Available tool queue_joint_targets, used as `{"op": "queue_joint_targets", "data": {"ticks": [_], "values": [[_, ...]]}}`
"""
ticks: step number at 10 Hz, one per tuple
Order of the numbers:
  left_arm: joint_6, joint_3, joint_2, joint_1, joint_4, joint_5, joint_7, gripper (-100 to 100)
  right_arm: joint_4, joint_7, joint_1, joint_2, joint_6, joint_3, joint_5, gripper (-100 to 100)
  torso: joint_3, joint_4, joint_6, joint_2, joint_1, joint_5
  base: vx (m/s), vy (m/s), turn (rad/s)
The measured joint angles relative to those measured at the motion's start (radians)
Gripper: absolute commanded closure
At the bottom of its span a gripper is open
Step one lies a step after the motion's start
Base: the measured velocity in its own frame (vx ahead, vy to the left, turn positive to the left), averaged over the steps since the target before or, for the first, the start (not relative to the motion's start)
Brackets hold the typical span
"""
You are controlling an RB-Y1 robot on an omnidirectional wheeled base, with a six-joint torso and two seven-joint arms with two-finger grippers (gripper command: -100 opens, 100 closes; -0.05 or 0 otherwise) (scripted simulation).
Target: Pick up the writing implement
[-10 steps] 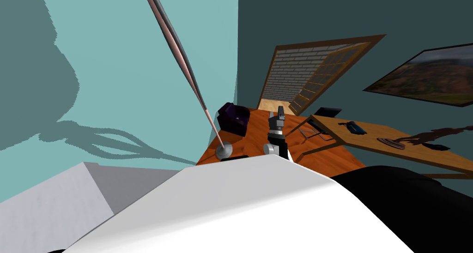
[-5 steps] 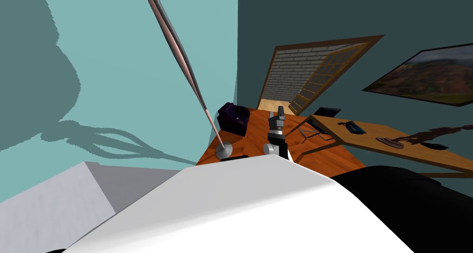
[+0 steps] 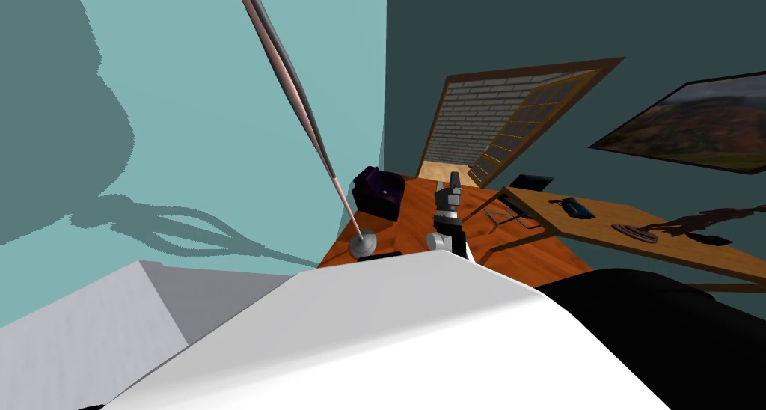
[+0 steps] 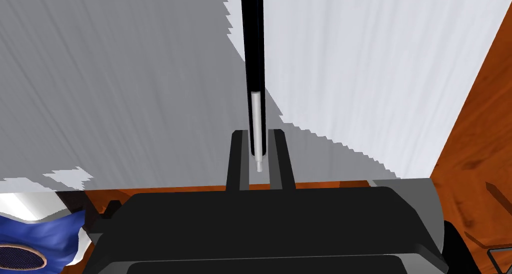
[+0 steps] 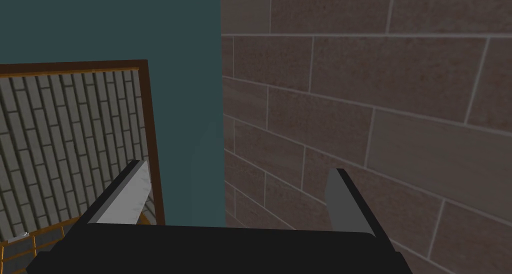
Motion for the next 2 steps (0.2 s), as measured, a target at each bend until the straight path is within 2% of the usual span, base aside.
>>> {"op": "queue_joint_targets", "data": {"ticks": [1,2], "values": [[-0.012,0.022,-0.001,0.007,-0.001,0.016,-0.003,100,0.0,0.0,0.0,0.0,0.0,0.0,0.0,0,0.0,0.0,0.0,0.0,0.0,0.0,0.009,-0.001,0.005],[-0.015,0.025,-0.001,0.008,-0.001,0.018,-0.004,0,0.0,0.0,0.0,0.0,0.0,0.0,0.0,0,0.0,0.0,0.0,0.0,0.0,0.001,0.0,0.0,0.0]]}}
